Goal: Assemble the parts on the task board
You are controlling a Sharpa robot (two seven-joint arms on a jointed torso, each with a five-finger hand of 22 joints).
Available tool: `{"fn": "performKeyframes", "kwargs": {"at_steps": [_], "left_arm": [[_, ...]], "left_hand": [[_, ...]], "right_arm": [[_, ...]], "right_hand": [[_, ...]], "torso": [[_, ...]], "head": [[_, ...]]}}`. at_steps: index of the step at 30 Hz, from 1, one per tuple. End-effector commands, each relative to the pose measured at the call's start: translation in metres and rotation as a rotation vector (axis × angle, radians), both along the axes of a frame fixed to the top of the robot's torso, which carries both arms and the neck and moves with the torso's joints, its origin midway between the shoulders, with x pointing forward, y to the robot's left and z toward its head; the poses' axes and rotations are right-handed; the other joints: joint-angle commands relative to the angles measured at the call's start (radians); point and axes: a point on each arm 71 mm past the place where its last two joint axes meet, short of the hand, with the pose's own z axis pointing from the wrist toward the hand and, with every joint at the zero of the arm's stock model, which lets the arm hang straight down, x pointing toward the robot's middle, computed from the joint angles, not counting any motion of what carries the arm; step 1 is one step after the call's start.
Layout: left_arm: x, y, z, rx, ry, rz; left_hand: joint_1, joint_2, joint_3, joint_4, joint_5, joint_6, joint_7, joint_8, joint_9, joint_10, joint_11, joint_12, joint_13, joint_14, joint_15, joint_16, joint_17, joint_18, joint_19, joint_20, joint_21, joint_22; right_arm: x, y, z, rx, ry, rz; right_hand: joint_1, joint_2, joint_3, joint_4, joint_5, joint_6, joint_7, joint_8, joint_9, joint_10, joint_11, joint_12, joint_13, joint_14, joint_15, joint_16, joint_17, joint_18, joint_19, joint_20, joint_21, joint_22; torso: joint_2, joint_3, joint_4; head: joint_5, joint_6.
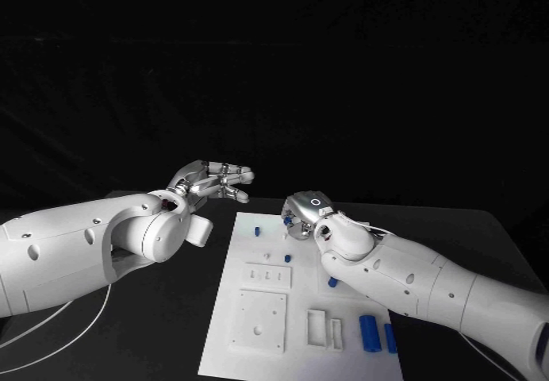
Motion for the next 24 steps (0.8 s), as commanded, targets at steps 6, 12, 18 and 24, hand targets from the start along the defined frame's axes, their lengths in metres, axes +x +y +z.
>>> {"fn": "performKeyframes", "kwargs": {"at_steps": [6, 12, 18, 24], "left_arm": [[0.0003, -0.0025, 0.0014, -0.002, -0.004, -0.018], [0.0002, -0.0023, 0.0014, -0.002, -0.004, -0.018], [0.0002, -0.0024, 0.0014, -0.002, -0.004, -0.017], [0.0002, -0.0026, 0.0014, -0.002, -0.004, -0.018]], "left_hand": [[-0.002, -0.003, -0.002, -0.007, 0.004, -0.010, 0.003, 0.001, 0.000, -0.007, -0.001, -0.002, 0.001, -0.010, 0.001, 0.005, -0.002, 0.003, -0.008, 0.003, 0.006, -0.002], [-0.002, -0.003, -0.002, -0.007, 0.004, -0.010, 0.003, 0.001, 0.000, -0.007, -0.001, -0.002, 0.001, -0.010, 0.001, 0.005, -0.002, 0.003, -0.008, 0.003, 0.006, -0.002], [-0.002, -0.003, -0.002, -0.007, 0.004, -0.010, 0.003, 0.001, 0.000, -0.007, -0.001, -0.002, 0.001, -0.010, 0.001, 0.005, -0.002, 0.003, -0.008, 0.003, 0.006, -0.002], [-0.002, -0.003, -0.002, -0.007, 0.004, -0.010, 0.003, 0.001, 0.000, -0.007, -0.001, -0.002, 0.001, -0.010, 0.001, 0.005, -0.002, 0.003, -0.008, 0.003, 0.006, -0.002]], "right_arm": [[-0.0030, -0.0066, -0.0062, -0.038, -0.006, -0.066], [-0.0031, -0.0082, -0.0071, -0.050, 0.003, -0.072], [-0.0033, -0.0075, -0.0084, -0.058, 0.015, -0.066], [-0.0040, -0.0058, -0.0086, -0.053, 0.022, -0.056]], "right_hand": [[0.003, -0.001, 0.010, 0.004, -0.011, 0.011, -0.003, 0.003, 0.001, 0.012, -0.003, 0.007, 0.002, -0.001, -0.008, 0.001, 0.000, 0.013, 0.018, -0.004, -0.009, 0.006], [0.003, -0.001, 0.010, 0.004, -0.011, 0.011, -0.003, 0.003, 0.001, 0.012, -0.003, 0.007, 0.002, -0.001, -0.008, 0.001, 0.000, 0.013, 0.018, -0.004, -0.009, 0.006], [0.003, -0.004, 0.012, 0.006, -0.011, 0.011, -0.003, 0.003, 0.001, 0.011, -0.003, 0.007, 0.002, -0.001, -0.007, 0.000, 0.000, 0.012, 0.020, -0.004, -0.016, 0.011], [0.003, -0.004, 0.010, 0.008, -0.009, 0.009, -0.002, 0.003, 0.000, 0.009, -0.002, 0.007, 0.002, -0.001, -0.006, -0.002, -0.002, 0.012, 0.020, -0.003, -0.026, 0.013]], "torso": [[0.000, -0.0011, 0.0016], [0.001, -0.0006, -0.0003], [0.002, -0.0025, 0.0009], [0.002, -0.0024, 0.0020]], "head": [[0.002, 0.001], [0.004, 0.000], [0.003, -0.001], [0.003, -0.004]]}}
